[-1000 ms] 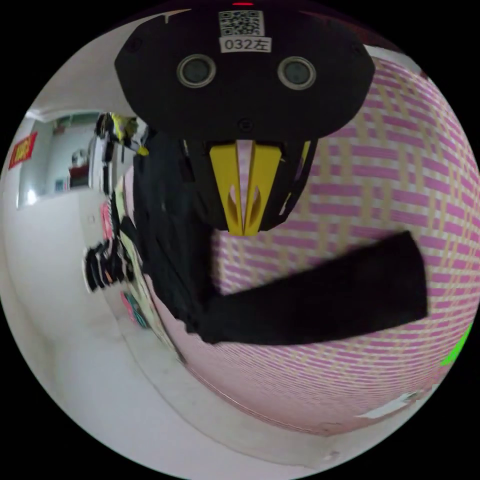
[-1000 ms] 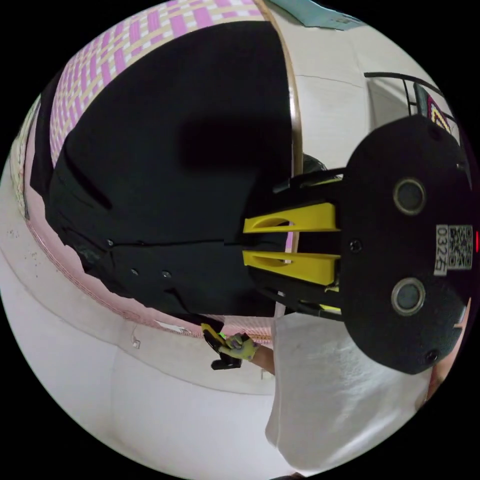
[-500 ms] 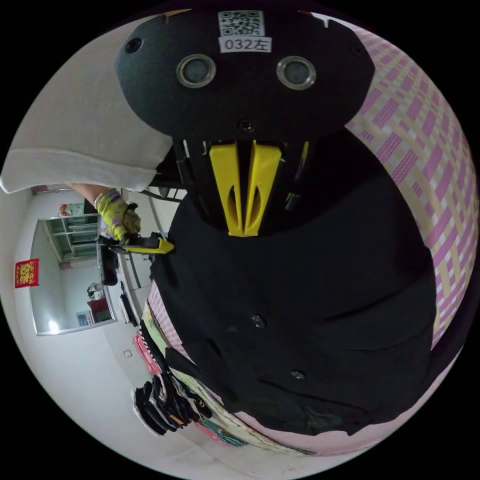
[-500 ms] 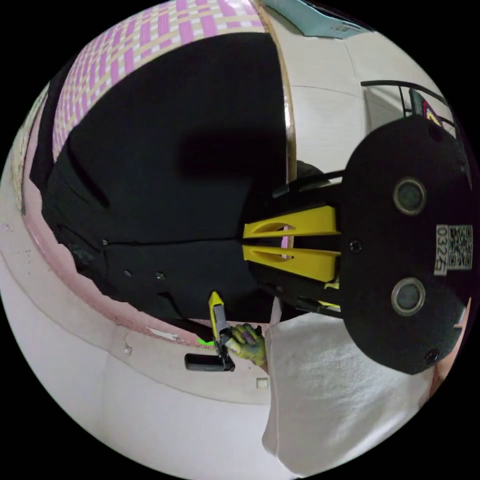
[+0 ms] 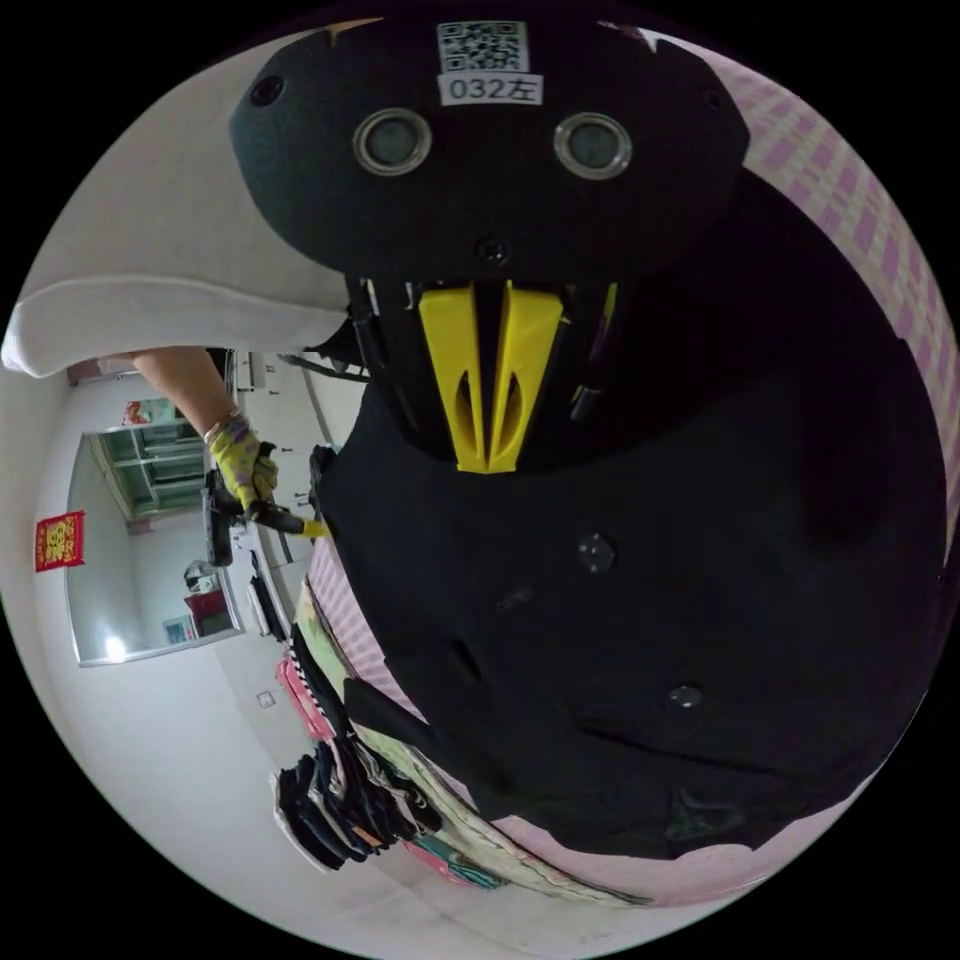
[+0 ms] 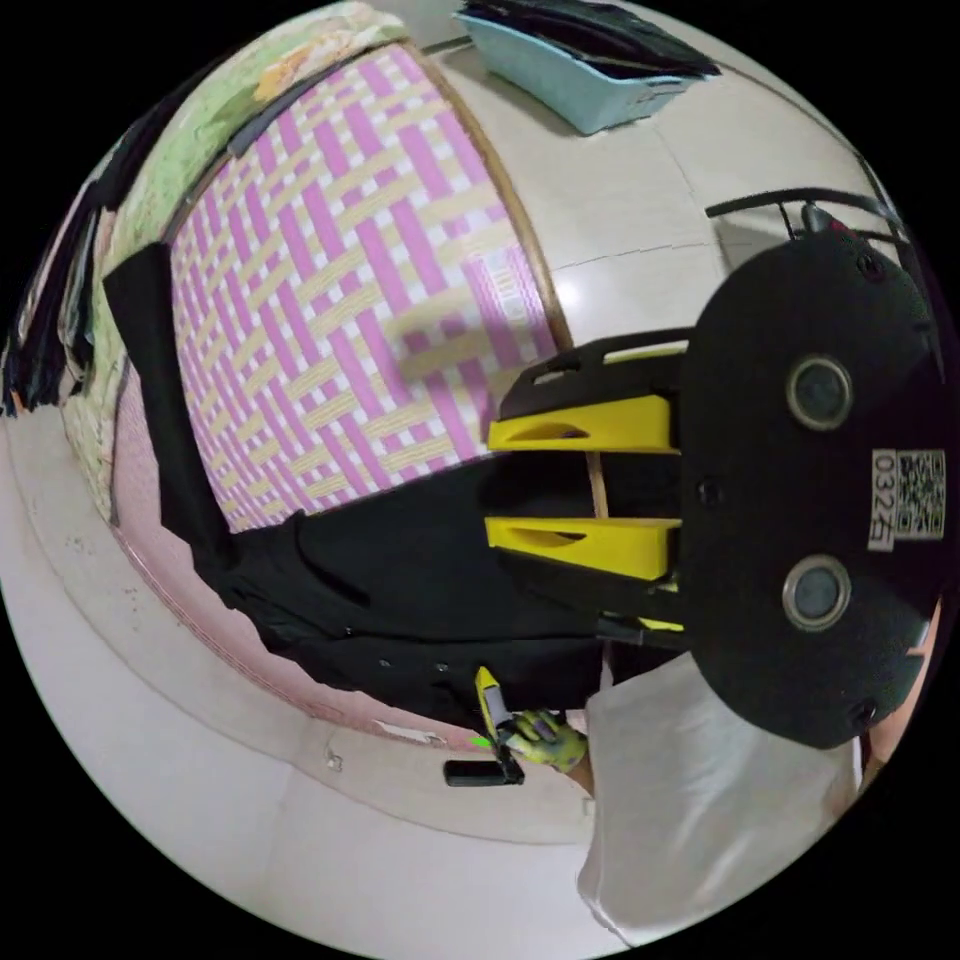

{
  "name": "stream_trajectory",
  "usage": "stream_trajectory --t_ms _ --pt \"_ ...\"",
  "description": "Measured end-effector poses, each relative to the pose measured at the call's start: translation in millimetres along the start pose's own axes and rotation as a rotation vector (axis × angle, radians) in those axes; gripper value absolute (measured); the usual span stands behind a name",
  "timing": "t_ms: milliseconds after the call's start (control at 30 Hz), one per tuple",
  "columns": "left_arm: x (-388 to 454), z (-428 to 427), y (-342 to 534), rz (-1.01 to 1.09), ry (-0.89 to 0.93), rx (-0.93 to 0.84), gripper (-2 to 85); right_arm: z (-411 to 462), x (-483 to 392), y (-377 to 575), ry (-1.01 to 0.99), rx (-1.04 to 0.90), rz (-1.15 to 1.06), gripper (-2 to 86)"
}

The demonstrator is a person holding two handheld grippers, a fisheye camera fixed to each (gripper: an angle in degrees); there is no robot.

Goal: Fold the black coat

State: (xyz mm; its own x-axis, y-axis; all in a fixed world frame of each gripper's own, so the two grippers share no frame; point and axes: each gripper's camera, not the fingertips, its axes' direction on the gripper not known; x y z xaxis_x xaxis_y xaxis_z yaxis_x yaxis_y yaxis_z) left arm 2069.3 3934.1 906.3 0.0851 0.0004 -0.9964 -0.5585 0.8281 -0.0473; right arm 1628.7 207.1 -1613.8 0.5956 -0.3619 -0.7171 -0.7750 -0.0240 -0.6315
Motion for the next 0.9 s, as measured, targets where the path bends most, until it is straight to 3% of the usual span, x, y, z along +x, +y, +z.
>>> stream_trajectory --t_ms 67,300,533,733,900 --pt "12 3 -24 -0.060 -0.029 0.007 -0.9 21 9 -8 -0.072 -0.105 -0.056 6.5" --pt "34 13 -61 -0.223 -0.047 0.043 -0.9 5 29 -1 -0.269 -0.150 -0.149 4.7" --pt "70 6 -80 -0.191 -0.175 -0.037 -0.9 -80 152 -89 -0.342 0.290 0.125 8.7" --pt "105 10 -90 -0.064 -0.301 -0.113 -0.9 -76 220 -160 -0.290 0.371 0.348 12.3" --pt "132 18 -80 0.090 -0.398 -0.115 -0.9 -62 240 -165 -0.303 0.436 0.428 9.0"
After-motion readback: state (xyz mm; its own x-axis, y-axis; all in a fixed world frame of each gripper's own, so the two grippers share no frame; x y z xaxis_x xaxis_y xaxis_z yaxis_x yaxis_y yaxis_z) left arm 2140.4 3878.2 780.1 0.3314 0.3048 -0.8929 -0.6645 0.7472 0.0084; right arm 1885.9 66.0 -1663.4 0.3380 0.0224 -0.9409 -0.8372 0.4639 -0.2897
